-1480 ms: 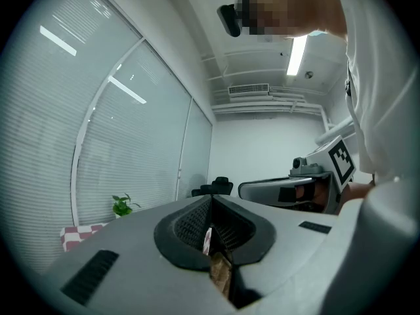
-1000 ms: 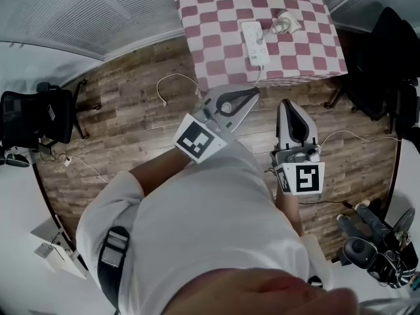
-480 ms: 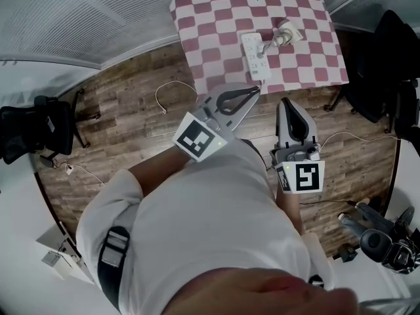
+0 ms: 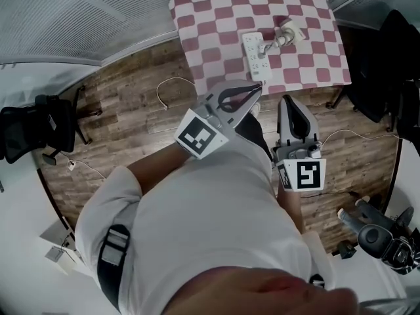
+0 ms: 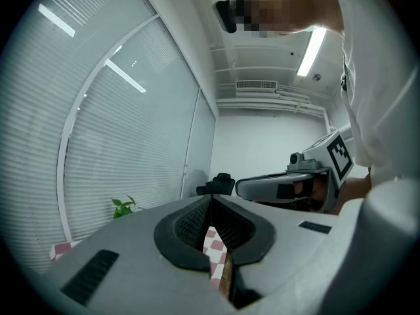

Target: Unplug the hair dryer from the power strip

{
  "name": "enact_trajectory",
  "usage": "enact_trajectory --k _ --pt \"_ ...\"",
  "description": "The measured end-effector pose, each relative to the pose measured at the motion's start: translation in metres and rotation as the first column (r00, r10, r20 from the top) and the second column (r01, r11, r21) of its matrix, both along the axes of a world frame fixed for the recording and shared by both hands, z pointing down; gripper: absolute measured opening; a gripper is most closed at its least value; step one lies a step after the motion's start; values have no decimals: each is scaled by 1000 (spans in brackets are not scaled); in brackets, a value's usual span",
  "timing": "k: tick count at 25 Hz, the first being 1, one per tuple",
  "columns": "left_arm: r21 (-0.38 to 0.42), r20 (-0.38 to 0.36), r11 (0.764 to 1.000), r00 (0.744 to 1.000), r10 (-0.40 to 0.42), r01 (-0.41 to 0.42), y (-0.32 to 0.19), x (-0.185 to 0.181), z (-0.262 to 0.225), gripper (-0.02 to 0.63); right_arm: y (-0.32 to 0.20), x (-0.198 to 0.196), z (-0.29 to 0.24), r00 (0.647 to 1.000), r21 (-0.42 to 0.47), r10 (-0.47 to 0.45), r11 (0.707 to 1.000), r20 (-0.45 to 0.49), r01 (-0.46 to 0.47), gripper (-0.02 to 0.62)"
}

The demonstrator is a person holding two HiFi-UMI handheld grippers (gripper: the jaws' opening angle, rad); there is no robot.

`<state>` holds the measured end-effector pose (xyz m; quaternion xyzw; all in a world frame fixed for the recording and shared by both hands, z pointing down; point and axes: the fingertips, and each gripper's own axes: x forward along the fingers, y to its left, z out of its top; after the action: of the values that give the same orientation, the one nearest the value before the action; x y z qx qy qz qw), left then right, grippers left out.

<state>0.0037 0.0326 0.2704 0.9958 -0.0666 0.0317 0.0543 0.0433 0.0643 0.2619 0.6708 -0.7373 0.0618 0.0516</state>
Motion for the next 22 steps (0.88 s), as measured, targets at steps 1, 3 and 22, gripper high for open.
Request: enact_trajectory --k 1,3,22 --pt "5 4 1000 1000 0 0 -1 2 0 32 -1 2 0 1000 2 -3 1000 2 3 32" --pt "12 11 1000 1000 -5 5 -3 7 1 32 -3 8 1 1000 3 -11 1000 4 11 32" --pt "40 37 977 977 -209 208 -49 78 1 32 -59 88 -2 980 37 -199 979 11 199 32"
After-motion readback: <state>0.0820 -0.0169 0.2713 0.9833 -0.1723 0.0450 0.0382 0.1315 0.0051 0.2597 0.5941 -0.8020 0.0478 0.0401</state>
